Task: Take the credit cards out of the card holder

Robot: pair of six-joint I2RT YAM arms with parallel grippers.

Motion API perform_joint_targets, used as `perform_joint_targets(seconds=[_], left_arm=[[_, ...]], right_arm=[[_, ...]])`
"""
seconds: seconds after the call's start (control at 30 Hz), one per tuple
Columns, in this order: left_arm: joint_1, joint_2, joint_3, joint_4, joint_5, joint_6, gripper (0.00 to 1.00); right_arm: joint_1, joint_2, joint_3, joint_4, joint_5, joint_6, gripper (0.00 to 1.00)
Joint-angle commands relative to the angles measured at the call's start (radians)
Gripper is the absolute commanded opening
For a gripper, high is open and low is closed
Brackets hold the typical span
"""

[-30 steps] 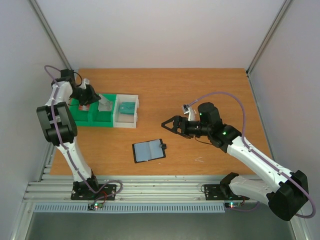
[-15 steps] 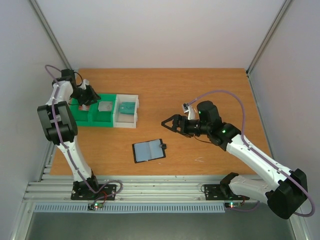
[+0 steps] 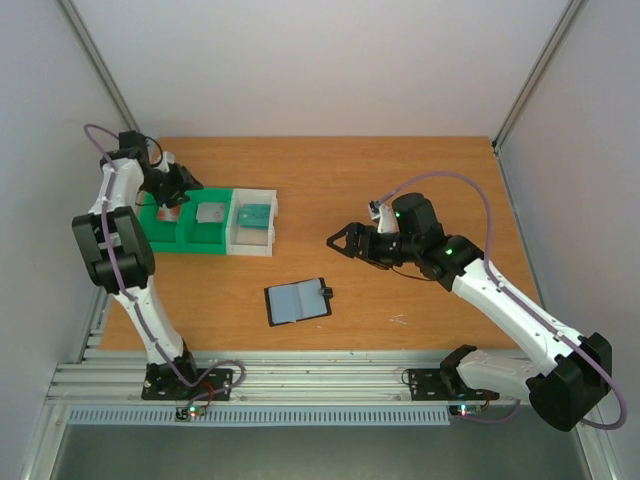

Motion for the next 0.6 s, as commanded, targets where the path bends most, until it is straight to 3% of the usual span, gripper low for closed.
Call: perform_joint_targets(seconds=[0.0,0.03,0.07,0.37,0.57], left_arm=[[-0.012,-0.15,-0.024,-0.002,0.015,-0.021,0.78],[-0.015,-0.18,-0.04,0.001,0.013,-0.023,0.97],[-0.022,-0.212,-0.057,0.004,0.014,-0.026,0.99],[-0.126,-0.563,-0.24,0.012,0.039,-0.02,0.99],[-0.162,-0.775,-0.37,-0.002,0.07,-0.037,0.99]], right_arm=[[-0.008,0.0,0.096,-0.132,0.073,-0.082,0.98],[-0.008,0.002,0.115,-0.16,0.089,-0.092,0.98],[-0.01,0.001,0.137,-0.184,0.108,-0.101,0.99],[-0.011,-0.006,0.27,-0.335,0.273,-0.167,0.98],[-0.011,-0.007,0.309,-0.385,0.284,-0.178,0.99]])
